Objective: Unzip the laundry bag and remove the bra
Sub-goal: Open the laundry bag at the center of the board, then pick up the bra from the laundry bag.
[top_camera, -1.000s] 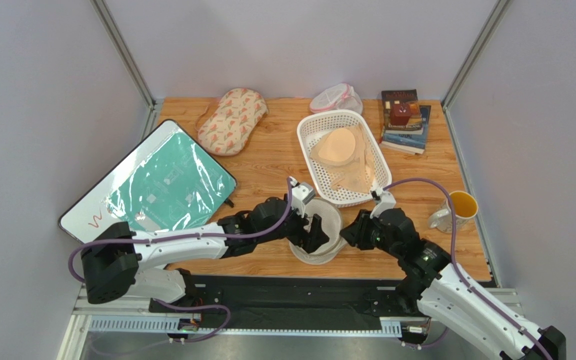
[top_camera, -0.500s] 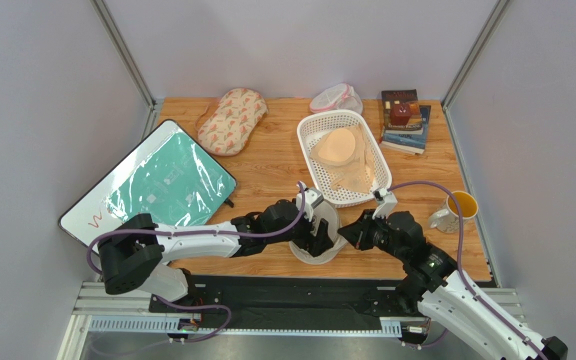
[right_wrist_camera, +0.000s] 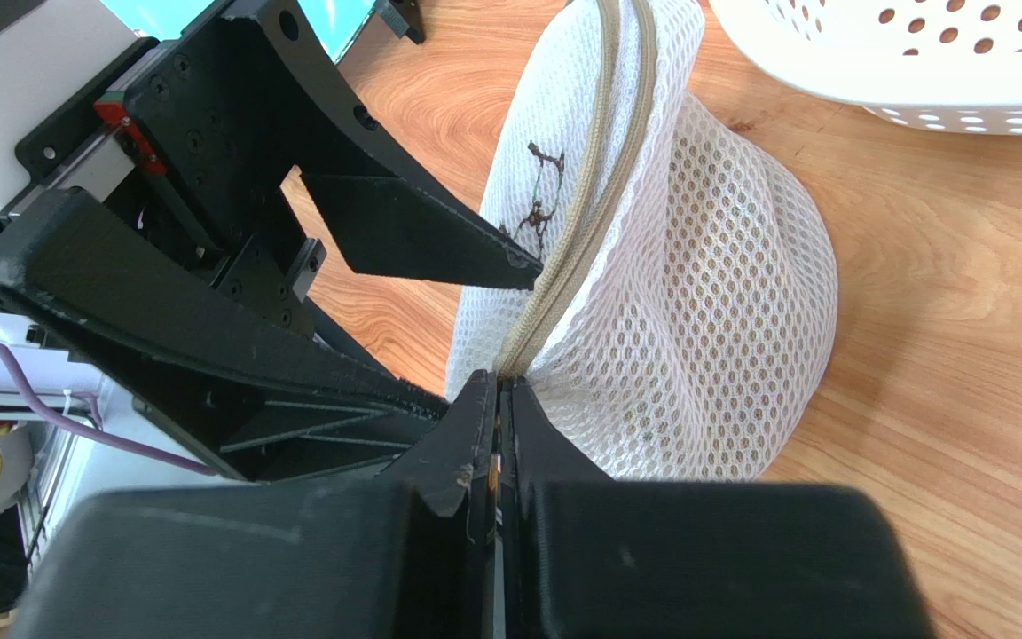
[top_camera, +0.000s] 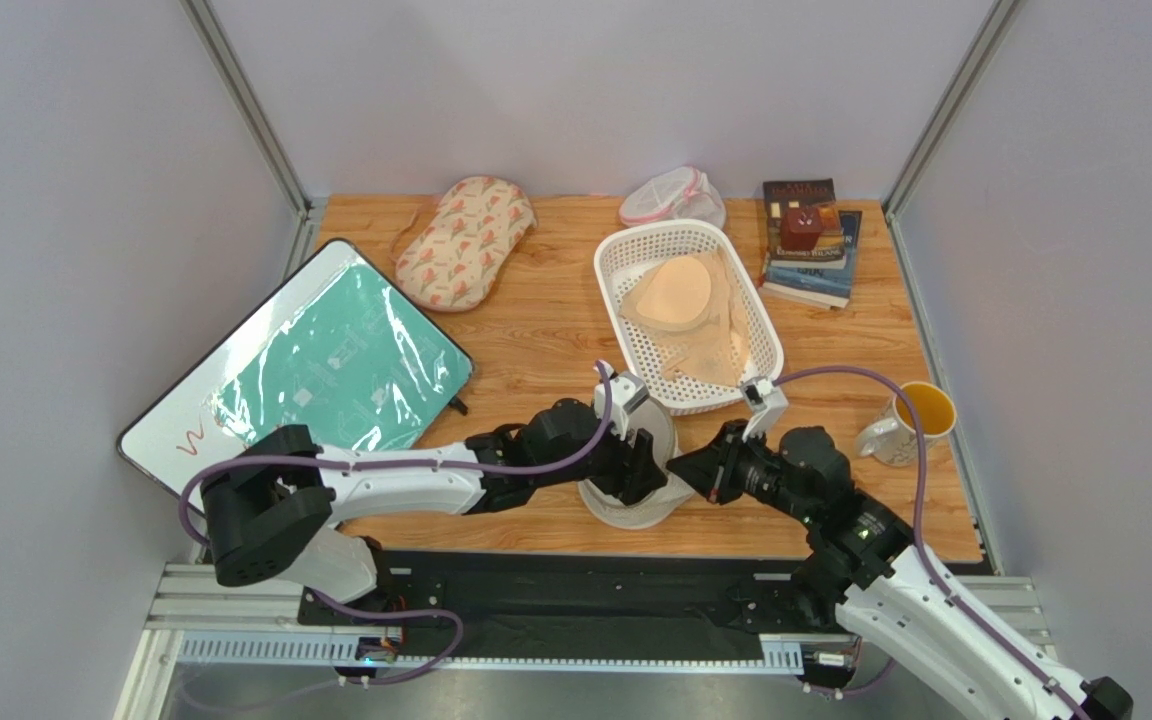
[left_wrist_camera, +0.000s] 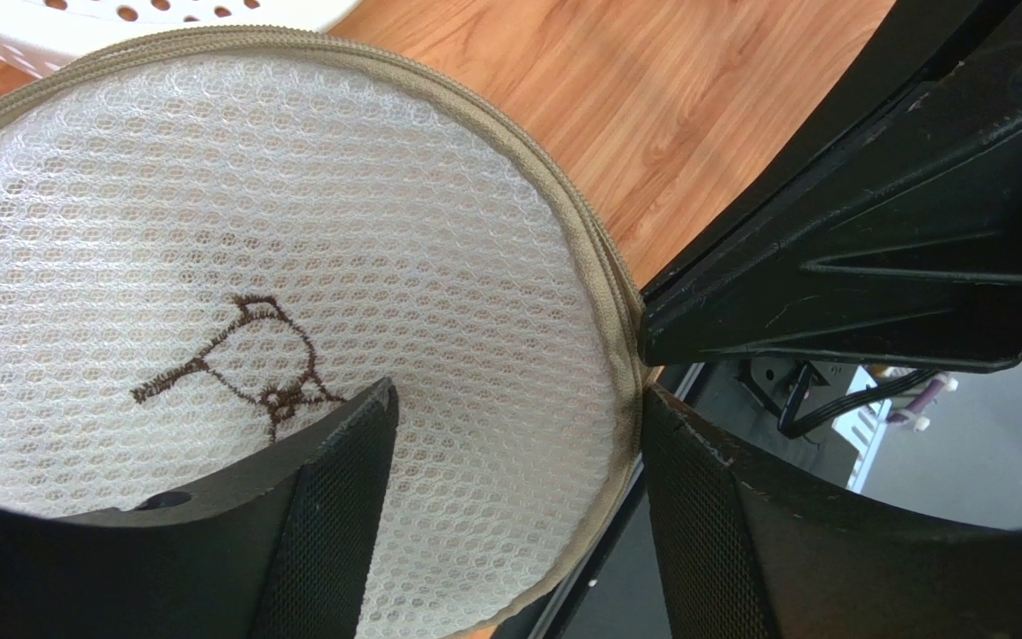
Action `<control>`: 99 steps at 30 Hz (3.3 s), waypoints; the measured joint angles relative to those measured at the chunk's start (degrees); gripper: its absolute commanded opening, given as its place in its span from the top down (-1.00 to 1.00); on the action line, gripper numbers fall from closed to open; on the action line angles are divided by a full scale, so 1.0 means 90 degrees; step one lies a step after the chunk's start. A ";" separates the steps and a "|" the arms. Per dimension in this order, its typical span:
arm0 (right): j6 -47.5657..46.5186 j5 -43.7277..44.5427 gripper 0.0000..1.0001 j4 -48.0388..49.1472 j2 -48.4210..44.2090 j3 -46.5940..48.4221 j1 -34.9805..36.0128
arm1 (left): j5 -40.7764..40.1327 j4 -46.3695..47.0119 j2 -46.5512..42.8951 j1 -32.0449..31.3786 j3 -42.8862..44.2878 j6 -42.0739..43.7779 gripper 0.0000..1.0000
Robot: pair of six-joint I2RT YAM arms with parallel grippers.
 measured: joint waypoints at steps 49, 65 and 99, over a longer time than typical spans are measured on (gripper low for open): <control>-0.0019 0.0481 1.00 -0.0136 0.0505 -0.0053 0.0000 | -0.1212 -0.1824 -0.2538 -0.0034 -0.0287 0.0459 1.00; -0.0083 0.2127 0.05 -0.1472 0.1316 0.0843 0.0000 | -0.1566 -0.4029 -0.5161 0.0204 -0.0250 0.0352 1.00; -0.0437 0.1732 -0.51 -0.1345 0.5034 0.2977 0.1299 | -0.1282 -0.4187 -0.5170 0.0342 -0.0240 0.0138 1.00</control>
